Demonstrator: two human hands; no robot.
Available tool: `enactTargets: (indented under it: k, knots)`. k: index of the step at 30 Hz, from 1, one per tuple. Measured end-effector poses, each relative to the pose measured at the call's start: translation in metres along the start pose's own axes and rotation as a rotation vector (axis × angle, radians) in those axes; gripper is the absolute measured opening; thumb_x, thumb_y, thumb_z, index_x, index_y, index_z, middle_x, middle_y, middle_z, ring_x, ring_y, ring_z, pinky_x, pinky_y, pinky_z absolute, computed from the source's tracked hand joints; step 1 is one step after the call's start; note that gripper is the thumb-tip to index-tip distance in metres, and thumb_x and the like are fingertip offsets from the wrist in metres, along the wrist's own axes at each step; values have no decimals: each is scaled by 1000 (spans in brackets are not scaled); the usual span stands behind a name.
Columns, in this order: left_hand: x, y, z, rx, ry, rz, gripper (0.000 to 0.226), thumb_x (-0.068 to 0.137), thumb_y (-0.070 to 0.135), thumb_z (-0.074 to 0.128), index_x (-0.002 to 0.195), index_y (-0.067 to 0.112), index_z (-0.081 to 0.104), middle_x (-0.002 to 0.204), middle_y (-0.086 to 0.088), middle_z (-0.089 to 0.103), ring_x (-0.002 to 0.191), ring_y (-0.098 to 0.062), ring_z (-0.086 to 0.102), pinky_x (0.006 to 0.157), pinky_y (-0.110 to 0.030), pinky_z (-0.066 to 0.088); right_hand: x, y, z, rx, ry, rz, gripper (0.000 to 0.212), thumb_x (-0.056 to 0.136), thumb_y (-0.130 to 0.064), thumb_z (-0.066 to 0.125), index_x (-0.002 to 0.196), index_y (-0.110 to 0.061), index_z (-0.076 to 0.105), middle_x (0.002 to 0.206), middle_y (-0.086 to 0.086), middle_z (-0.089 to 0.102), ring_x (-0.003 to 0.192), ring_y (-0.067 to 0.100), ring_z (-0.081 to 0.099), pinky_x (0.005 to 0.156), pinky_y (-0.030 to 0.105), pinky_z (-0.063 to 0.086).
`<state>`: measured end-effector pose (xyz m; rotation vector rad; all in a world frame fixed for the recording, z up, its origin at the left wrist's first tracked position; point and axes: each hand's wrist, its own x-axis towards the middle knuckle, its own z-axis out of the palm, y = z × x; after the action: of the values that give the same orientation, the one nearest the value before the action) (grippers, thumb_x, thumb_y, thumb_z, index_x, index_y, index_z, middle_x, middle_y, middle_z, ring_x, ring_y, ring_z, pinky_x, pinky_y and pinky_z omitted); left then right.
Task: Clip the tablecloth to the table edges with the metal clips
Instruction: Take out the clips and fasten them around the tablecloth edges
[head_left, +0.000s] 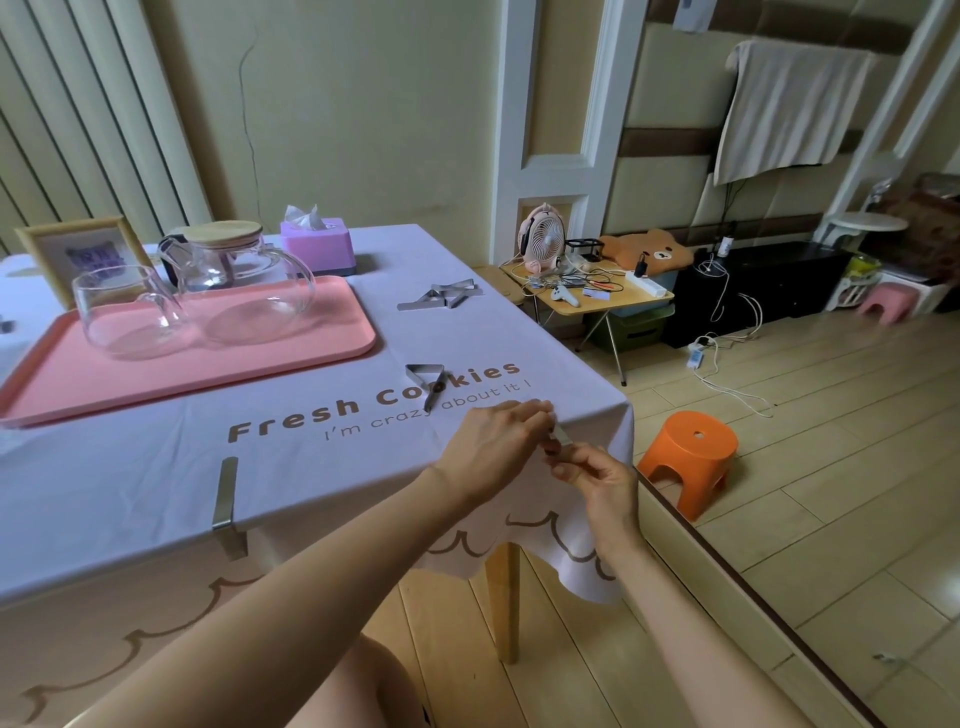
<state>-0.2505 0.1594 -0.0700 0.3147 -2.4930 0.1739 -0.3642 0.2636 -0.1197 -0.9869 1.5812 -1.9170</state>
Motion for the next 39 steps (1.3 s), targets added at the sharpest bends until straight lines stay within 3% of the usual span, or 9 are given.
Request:
enactTargets:
  k: [5,8,13,23,26,30,33,36,39]
  knots:
    - [-3,5,-5,-26,34,23,32,75,7,73,106,10,68,110,-6,69,98,-24,68,60,-31,58,-2,-10,5,-33,28,-35,25,71,19,64,82,-2,70,91,9,56,72,-7,59,69,9,48]
    - [-3,9,-8,-2,64,47,28,79,8,57,103,14,70,109,0,70,99,-19,67,58,-26,55,-2,-11,4,-5,53,-16,21,71,20,63,75,0,68,86,14,55,64,0,59,63,14,52]
    - [-4,11,-11,-23,32,40,44,65,0,77,106,13,70,111,-2,70,105,-21,65,63,-28,57,-1,-12,6,18,67,61,16,75,15,65,71,-1,65,88,18,55,66,16,60,56,21,54]
    - [-3,14,-16,-132,51,-24,40,70,-14,60,100,12,64,131,-6,58,121,-26,55,64,-36,59,12,-17,11,92,183,171,4,83,3,64,86,1,66,79,13,67,69,24,64,60,24,57]
    - [-3,13,-14,-155,38,-26,29,75,-6,65,96,13,63,132,-5,57,117,-26,58,63,-36,59,14,-19,8,44,136,182,3,83,1,65,85,0,66,79,14,68,68,25,65,61,26,57]
    - [-4,10,-16,-202,69,-53,18,79,2,66,94,11,62,126,-5,61,92,-24,68,55,-33,57,7,-20,25,-16,50,154,9,84,2,64,77,-5,64,72,11,66,66,23,64,60,32,57]
    - [-2,4,-19,-155,97,-122,23,83,5,65,105,10,64,127,-6,60,106,-24,64,75,-35,56,4,-20,32,6,75,117,11,82,2,65,77,-7,61,72,8,65,65,20,63,57,28,56]
    - [3,-6,-21,-149,-52,-150,38,90,14,59,127,13,55,139,-5,50,132,-23,42,107,-40,38,2,-18,28,19,80,95,10,80,5,67,81,-2,59,75,11,65,64,15,65,56,22,54]
    - [4,-8,-22,-195,-194,-199,43,95,22,50,137,17,46,145,-1,43,136,-18,36,104,-38,42,4,-15,21,9,71,112,12,79,9,65,82,-1,59,78,13,65,72,19,68,62,25,56]
